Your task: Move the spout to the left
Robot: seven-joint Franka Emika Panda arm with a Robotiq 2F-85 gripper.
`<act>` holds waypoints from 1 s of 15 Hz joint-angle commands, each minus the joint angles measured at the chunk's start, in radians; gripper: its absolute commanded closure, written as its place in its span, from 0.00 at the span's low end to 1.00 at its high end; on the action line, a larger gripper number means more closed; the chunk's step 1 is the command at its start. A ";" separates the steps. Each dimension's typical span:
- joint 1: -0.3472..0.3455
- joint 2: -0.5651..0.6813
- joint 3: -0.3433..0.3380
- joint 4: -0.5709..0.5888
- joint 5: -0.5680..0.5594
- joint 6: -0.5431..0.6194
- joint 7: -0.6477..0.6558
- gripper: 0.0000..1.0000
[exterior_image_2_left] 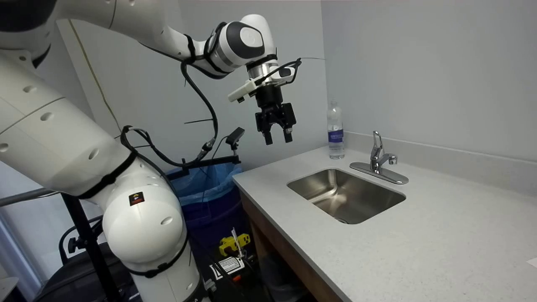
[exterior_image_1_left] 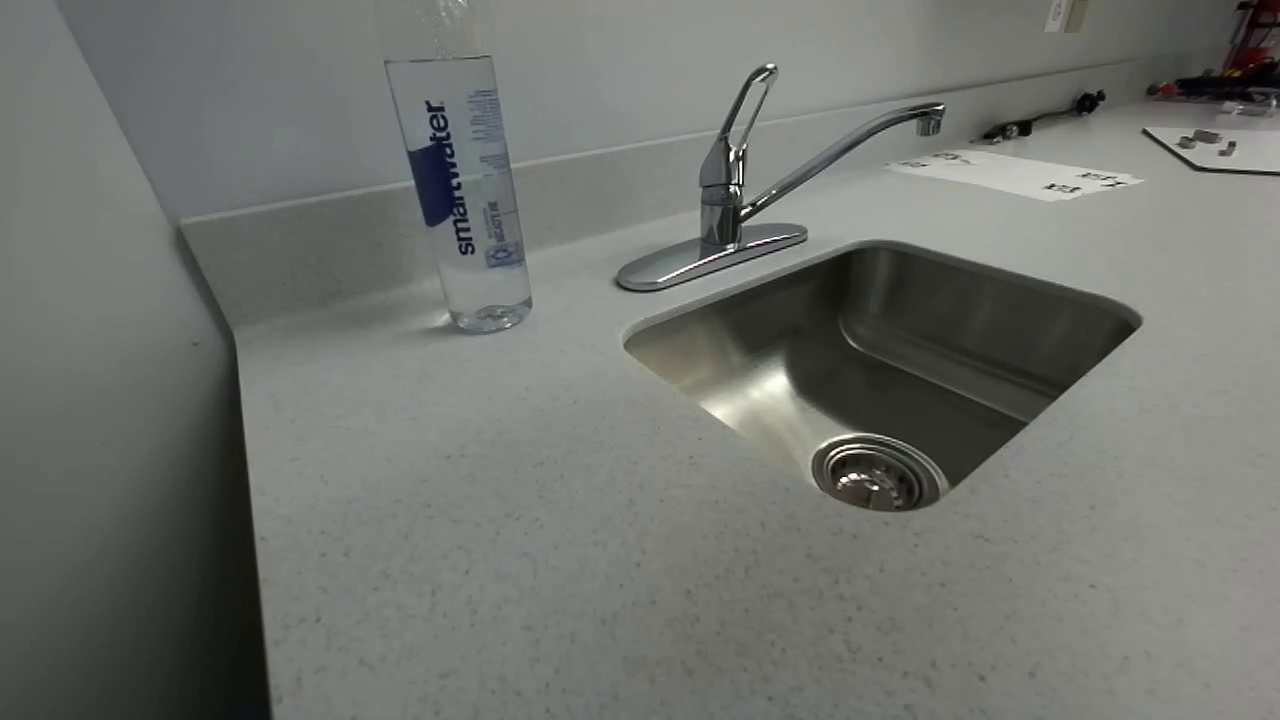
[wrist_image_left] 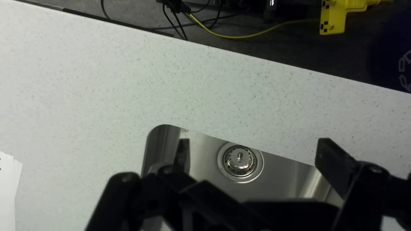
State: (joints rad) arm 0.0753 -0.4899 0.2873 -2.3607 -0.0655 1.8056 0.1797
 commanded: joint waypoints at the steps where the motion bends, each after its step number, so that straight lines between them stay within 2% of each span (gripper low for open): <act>1: 0.029 0.005 -0.024 0.002 -0.012 -0.003 0.012 0.00; 8: -0.011 0.101 -0.091 0.040 -0.046 0.043 -0.009 0.00; 15: -0.033 0.290 -0.182 0.163 -0.047 0.144 -0.024 0.00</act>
State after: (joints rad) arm 0.0513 -0.2887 0.1256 -2.2853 -0.1142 1.9230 0.1694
